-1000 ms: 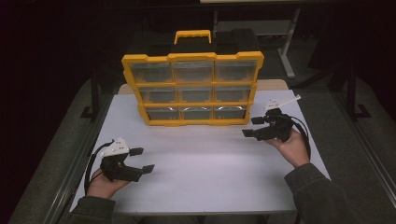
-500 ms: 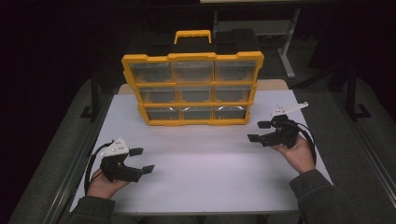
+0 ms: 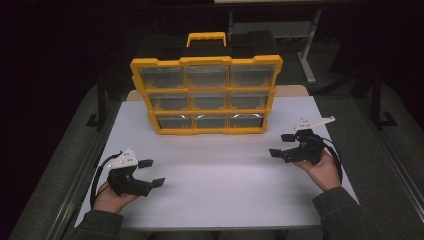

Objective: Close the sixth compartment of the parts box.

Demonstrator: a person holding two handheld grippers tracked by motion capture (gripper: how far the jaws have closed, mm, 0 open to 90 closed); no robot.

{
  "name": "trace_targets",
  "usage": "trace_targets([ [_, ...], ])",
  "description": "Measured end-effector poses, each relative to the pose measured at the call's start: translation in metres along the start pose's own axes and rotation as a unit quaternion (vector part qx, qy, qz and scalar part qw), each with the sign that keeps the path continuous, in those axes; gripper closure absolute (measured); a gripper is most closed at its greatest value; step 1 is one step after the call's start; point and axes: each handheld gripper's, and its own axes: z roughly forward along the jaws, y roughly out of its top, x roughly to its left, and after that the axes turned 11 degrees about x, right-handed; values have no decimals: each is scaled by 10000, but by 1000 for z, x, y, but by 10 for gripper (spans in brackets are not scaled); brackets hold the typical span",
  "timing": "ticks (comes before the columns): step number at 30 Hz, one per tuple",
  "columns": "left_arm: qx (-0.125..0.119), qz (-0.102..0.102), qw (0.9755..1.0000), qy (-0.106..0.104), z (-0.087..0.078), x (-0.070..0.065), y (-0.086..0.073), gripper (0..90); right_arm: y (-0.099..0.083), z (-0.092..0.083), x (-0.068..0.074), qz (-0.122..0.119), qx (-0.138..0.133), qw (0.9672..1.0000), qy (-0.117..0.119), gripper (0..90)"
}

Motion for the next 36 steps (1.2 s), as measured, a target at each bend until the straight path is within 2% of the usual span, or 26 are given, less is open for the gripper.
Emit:
trace_targets([
  [6, -8, -48, 10000, 3, 0, 0, -2, 190, -10, 0, 1, 46, 32, 10000, -54, 170],
  [10, 30, 21, 10000, 27, -1, 1, -3, 189, -16, -1, 1, 59, 21, 10000, -65, 156],
  [19, 14, -21, 10000, 46, -2, -1, -7, 187, -32, -2, 5, 101, 20, 9998, -160, 147],
  [25, 6, 4, 10000, 92, -5, -3, -13, 187, -45, -4, 5, 146, 54, 9997, -168, 142],
  [27, -19, -56, 9999, 89, -5, -5, -15, 187, -49, -4, 6, 124, 47, 9997, -201, 142],
  [29, 4, -7, 9999, 109, -5, -5, -17, 188, -53, -4, 7, 143, 65, 9996, -222, 143],
  [30, 1, -69, 9999, 94, -5, -6, -19, 188, -54, -4, 7, 157, 66, 9996, -226, 143],
  [33, 6, -13, 9999, 130, -6, -7, -21, 189, -59, -4, 7, 164, 44, 9996, -216, 143],
  [34, -18, -78, 9999, 129, -6, -8, -23, 189, -60, -4, 8, 210, 60, 9996, -203, 143],
  [36, -7, -61, 9999, 158, -7, -9, -25, 189, -62, -5, 8, 224, 61, 9995, -205, 143],
])
